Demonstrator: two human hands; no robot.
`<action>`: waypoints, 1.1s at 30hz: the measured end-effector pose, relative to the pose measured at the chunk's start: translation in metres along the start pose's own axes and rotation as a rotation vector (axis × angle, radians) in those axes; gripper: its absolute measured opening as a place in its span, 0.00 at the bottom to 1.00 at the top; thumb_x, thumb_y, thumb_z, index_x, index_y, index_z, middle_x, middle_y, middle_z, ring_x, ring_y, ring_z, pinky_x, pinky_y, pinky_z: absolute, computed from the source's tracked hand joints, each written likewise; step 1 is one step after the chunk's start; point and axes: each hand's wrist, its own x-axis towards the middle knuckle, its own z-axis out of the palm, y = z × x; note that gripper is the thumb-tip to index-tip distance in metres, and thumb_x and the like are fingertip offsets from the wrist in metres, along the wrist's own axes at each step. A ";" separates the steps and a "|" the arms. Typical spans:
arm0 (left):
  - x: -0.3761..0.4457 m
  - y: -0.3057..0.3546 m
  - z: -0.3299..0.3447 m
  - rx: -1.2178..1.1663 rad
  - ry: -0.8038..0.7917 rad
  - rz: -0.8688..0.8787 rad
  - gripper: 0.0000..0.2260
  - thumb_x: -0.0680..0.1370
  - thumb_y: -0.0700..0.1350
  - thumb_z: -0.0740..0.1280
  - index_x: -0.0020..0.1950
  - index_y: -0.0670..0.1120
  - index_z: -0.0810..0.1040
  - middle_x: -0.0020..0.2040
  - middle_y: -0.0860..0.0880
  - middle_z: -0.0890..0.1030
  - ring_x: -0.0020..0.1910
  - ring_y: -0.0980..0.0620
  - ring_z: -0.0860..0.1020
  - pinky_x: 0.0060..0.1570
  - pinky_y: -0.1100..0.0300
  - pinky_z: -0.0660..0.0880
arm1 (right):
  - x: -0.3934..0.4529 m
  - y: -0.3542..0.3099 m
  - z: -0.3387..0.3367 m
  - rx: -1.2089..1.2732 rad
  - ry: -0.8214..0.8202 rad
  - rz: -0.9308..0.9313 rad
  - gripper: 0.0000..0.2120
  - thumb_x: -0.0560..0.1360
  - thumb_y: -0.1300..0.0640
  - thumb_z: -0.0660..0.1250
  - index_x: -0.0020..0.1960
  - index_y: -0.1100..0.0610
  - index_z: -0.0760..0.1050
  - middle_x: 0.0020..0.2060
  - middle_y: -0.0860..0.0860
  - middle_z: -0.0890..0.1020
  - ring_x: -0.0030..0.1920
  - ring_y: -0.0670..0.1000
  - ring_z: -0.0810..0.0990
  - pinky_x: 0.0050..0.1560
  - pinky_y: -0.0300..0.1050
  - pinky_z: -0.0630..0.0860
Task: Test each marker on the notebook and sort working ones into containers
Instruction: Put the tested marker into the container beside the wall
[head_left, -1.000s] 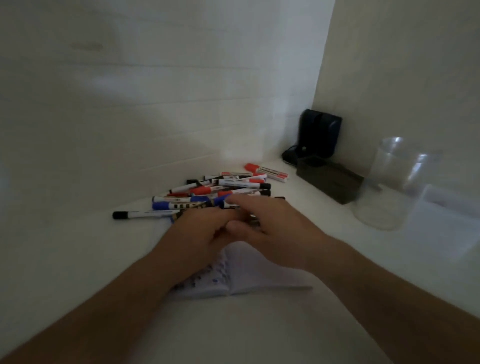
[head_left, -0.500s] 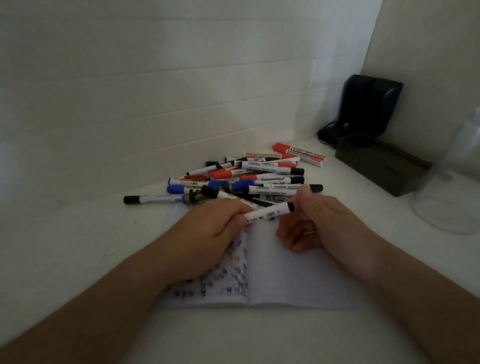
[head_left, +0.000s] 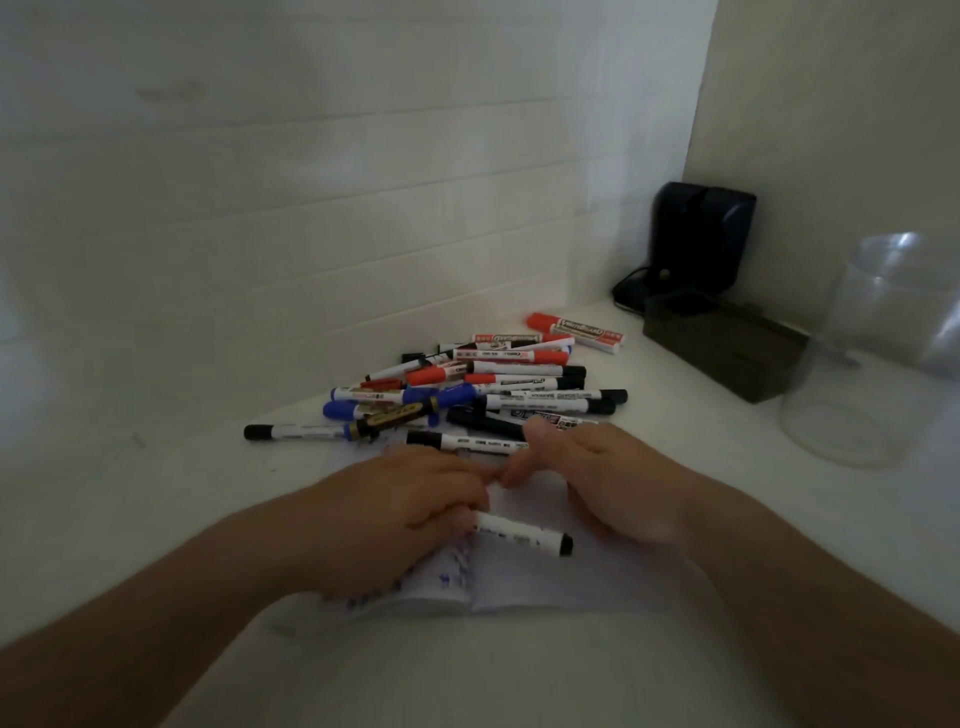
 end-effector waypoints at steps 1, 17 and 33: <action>0.003 -0.002 0.002 -0.036 0.055 -0.026 0.10 0.86 0.56 0.55 0.64 0.66 0.72 0.73 0.68 0.68 0.70 0.66 0.64 0.72 0.57 0.64 | 0.004 -0.001 0.001 -0.039 0.033 -0.011 0.41 0.72 0.18 0.44 0.57 0.41 0.85 0.51 0.37 0.86 0.48 0.39 0.82 0.60 0.49 0.78; 0.039 -0.026 0.002 -0.167 0.182 -0.109 0.12 0.86 0.53 0.58 0.61 0.58 0.80 0.67 0.63 0.71 0.68 0.60 0.66 0.73 0.53 0.63 | 0.001 0.004 -0.017 -0.316 0.006 -0.021 0.31 0.71 0.24 0.65 0.68 0.38 0.78 0.65 0.40 0.81 0.63 0.43 0.79 0.67 0.48 0.77; 0.022 -0.005 0.010 -0.501 0.576 -0.115 0.07 0.86 0.50 0.58 0.55 0.61 0.75 0.42 0.57 0.80 0.38 0.57 0.76 0.40 0.60 0.73 | 0.005 0.008 -0.015 -0.097 0.236 -0.142 0.09 0.80 0.46 0.71 0.60 0.40 0.83 0.42 0.37 0.83 0.42 0.37 0.82 0.45 0.34 0.75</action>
